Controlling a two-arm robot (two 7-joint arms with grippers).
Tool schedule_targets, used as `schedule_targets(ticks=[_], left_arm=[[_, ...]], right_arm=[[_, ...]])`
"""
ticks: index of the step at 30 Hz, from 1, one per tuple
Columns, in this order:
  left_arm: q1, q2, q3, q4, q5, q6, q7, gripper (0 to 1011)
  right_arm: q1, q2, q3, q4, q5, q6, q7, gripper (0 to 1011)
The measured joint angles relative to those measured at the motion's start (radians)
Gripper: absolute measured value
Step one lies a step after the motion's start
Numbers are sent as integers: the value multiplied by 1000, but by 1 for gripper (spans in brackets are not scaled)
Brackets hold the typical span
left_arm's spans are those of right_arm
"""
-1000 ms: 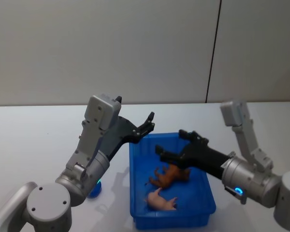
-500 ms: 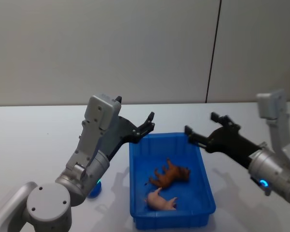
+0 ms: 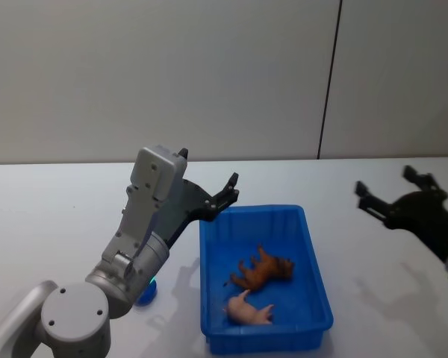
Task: Pick up the two dolls from the table and place them into the box.
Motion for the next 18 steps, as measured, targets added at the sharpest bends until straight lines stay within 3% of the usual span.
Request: schedule_targets(ticks=[7, 18], left_arm=[[10, 11, -5, -13, -10, 21, -1, 1002], [78, 75, -28, -95, -84, 116, 41, 1002]], right_arm=[[-56, 38, 40, -34, 15, -31, -84, 1001], [-144, 91, 107, -72, 36, -83, -207, 1001]])
